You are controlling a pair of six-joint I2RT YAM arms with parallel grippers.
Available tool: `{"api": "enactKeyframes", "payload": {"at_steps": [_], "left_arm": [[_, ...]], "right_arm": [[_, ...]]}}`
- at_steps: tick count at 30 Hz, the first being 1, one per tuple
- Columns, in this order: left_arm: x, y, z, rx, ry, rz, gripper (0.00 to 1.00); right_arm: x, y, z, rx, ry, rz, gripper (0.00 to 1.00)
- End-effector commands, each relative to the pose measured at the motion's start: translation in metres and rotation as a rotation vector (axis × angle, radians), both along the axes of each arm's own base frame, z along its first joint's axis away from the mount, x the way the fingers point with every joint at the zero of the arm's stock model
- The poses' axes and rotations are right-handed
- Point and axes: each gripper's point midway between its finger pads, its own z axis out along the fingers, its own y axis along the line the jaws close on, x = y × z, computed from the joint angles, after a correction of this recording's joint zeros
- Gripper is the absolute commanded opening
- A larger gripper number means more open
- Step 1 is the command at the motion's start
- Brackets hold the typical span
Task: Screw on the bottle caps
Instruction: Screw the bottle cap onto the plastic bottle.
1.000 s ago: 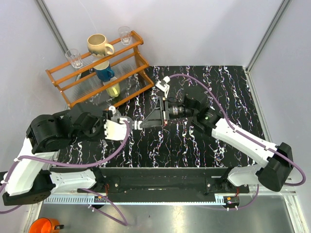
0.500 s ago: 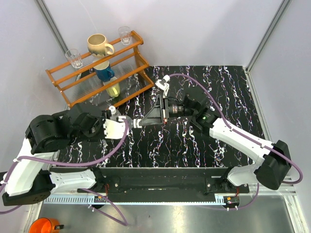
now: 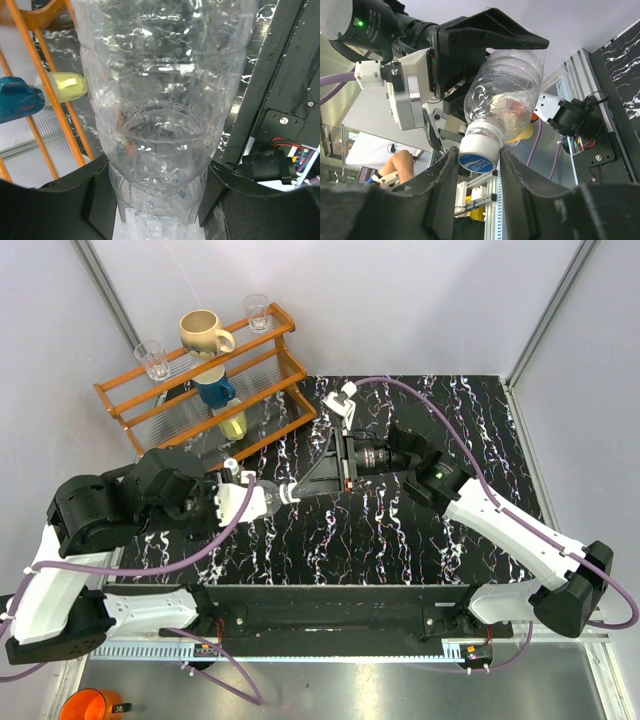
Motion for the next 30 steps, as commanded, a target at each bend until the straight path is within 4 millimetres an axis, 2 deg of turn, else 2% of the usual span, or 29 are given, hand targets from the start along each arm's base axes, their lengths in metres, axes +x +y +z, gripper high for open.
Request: {"api": "enactKeyframes", "payload": {"at_steps": [1, 10, 17, 22, 26, 27, 29, 30], "left_arm": [[-0.002, -0.102, 0.034, -0.315, 0.041, -0.242, 0.26], [-0.004, -0.104, 0.027, -0.3, 0.068, -0.254, 0.26], [-0.006, -0.104, 0.019, -0.296, 0.097, -0.241, 0.26], [-0.008, -0.104, 0.01, -0.29, 0.128, -0.238, 0.25], [-0.011, -0.104, 0.008, -0.299, 0.15, -0.235, 0.25], [-0.012, -0.105, 0.008, -0.306, 0.16, -0.24, 0.25], [-0.015, -0.104, 0.006, -0.313, 0.175, -0.241, 0.24], [-0.018, -0.103, 0.005, -0.323, 0.192, -0.247, 0.24]], "right_arm": [[0.005, 0.014, 0.011, 0.004, -0.049, -0.052, 0.46], [0.004, 0.008, 0.006, -0.083, -0.03, -0.069, 0.48], [0.003, 0.003, 0.013, -0.09, -0.048, -0.088, 0.5], [0.003, -0.002, 0.025, -0.094, -0.1, -0.109, 0.56], [0.009, -0.008, 0.037, -0.092, -0.141, -0.147, 0.58], [0.015, -0.011, 0.034, -0.114, -0.139, -0.165, 0.6], [0.025, -0.017, 0.041, -0.118, -0.192, -0.218, 0.67], [0.035, -0.024, 0.037, -0.147, -0.217, -0.254, 0.7]]}}
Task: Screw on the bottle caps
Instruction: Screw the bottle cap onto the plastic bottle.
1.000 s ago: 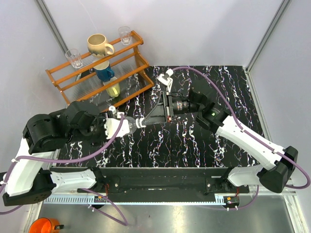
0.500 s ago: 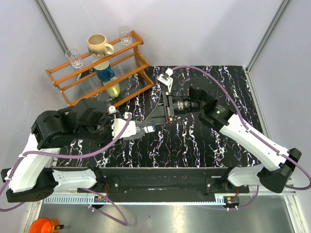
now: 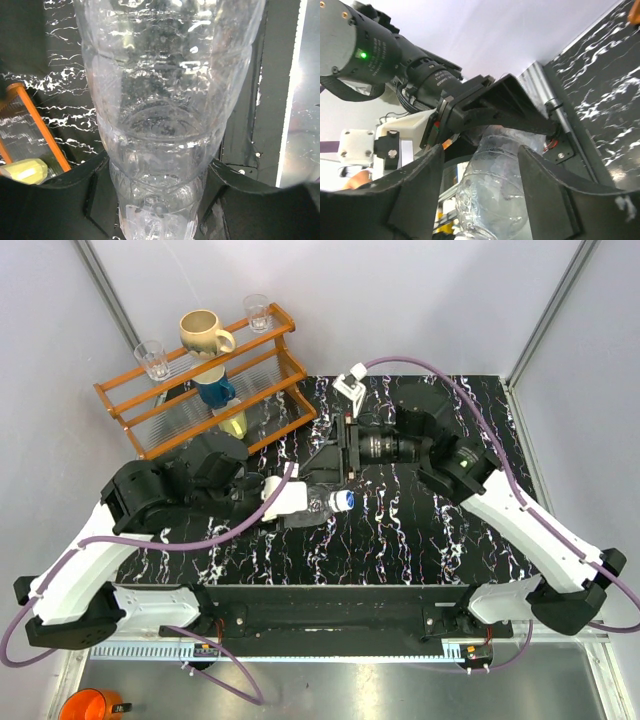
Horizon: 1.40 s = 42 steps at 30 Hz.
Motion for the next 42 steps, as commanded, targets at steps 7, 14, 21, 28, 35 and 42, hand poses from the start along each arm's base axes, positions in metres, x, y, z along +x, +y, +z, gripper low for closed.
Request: {"api": "enactKeyframes", "payload": {"at_steps": [7, 14, 21, 28, 35, 42], "left_arm": [[-0.034, -0.011, 0.025, -0.212, 0.159, -0.086, 0.23], [-0.073, -0.019, 0.039, -0.32, 0.397, -0.241, 0.23], [-0.097, -0.029, 0.059, -0.443, 0.677, -0.437, 0.24], [-0.089, -0.038, 0.061, -0.45, 0.682, -0.482, 0.2], [-0.087, -0.038, 0.064, -0.451, 0.654, -0.482, 0.2], [-0.085, -0.038, 0.061, -0.443, 0.643, -0.47, 0.2]], "right_arm": [[0.084, -0.087, 0.046, -0.131, -0.531, -0.419, 1.0], [0.035, -0.108, 0.064, -0.041, -0.88, -0.289, 1.0], [-0.054, -0.124, 0.091, 0.23, -1.069, -0.056, 0.99], [-0.082, -0.113, 0.101, 0.403, -1.045, 0.171, 0.95], [-0.063, -0.096, 0.101, 0.448, -1.013, 0.168, 0.91], [-0.055, -0.087, 0.101, 0.497, -0.955, 0.184, 0.87]]}}
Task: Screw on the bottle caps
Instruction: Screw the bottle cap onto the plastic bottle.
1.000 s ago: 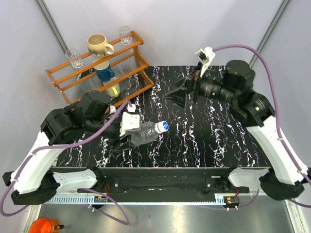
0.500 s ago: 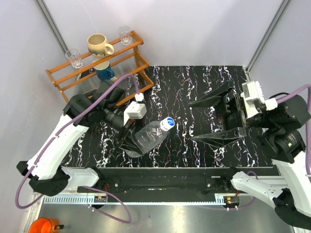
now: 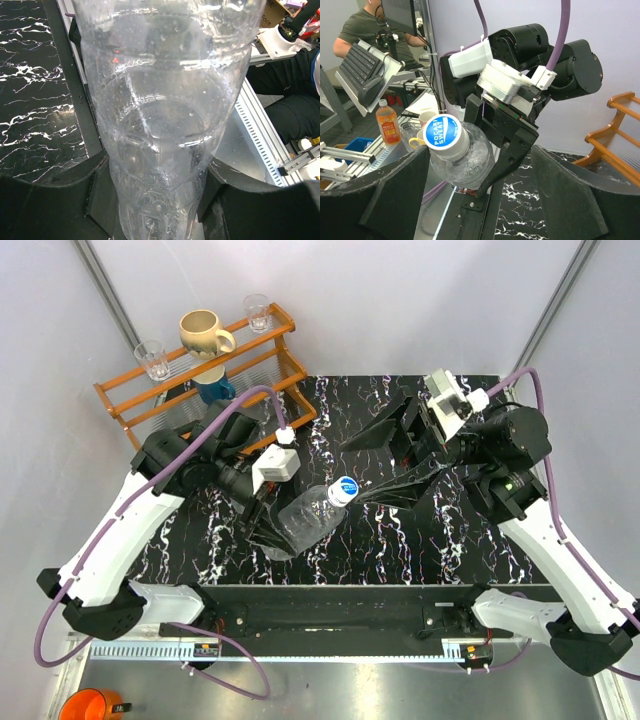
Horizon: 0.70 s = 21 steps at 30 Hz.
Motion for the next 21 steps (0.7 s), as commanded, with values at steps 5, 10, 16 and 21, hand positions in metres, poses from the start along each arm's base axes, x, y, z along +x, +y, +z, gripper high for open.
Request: {"api": "enactKeyframes", "payload": {"at_steps": [5, 10, 16, 21], "left_arm": [[-0.015, 0.011, 0.011, -0.021, 0.024, -0.024, 0.2], [-0.013, 0.009, 0.018, -0.036, 0.033, -0.011, 0.18], [-0.008, 0.009, 0.021, -0.046, 0.037, 0.007, 0.17], [-0.006, 0.009, 0.019, -0.044, 0.025, 0.018, 0.16]], "right_arm": [[-0.021, -0.01, 0.025, 0.102, -0.066, 0.063, 0.87], [-0.021, -0.01, 0.019, 0.085, -0.042, 0.066, 0.88], [-0.023, -0.011, 0.016, 0.08, -0.041, 0.064, 0.88], [-0.027, -0.016, 0.027, 0.108, -0.059, 0.042, 0.89]]}}
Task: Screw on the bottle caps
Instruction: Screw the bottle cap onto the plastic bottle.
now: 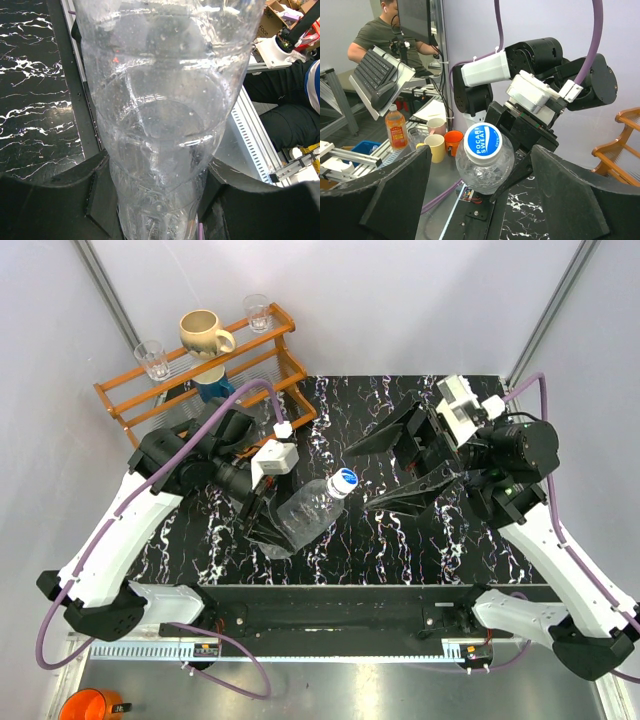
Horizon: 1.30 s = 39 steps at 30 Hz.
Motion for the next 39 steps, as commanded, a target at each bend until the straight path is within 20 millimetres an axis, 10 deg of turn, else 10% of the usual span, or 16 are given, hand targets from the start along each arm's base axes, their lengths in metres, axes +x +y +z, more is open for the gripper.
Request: {"api": "enactKeyframes", "payload": {"at_steps": [1, 29, 39], "left_arm": [[-0.01, 0.006, 0.015, -0.055, -0.017, -0.02, 0.16], [-0.001, 0.003, 0.012, -0.036, -0.047, 0.023, 0.15], [0.002, 0.003, 0.012, -0.033, -0.044, 0.038, 0.15]], "right_arm": [[-0.013, -0.01, 0.021, 0.054, -0.057, -0.009, 0.88], [-0.005, 0.015, 0.02, 0.044, 0.011, 0.07, 0.81], [-0.004, 0.02, 0.015, 0.045, 0.026, 0.067, 0.62]]}}
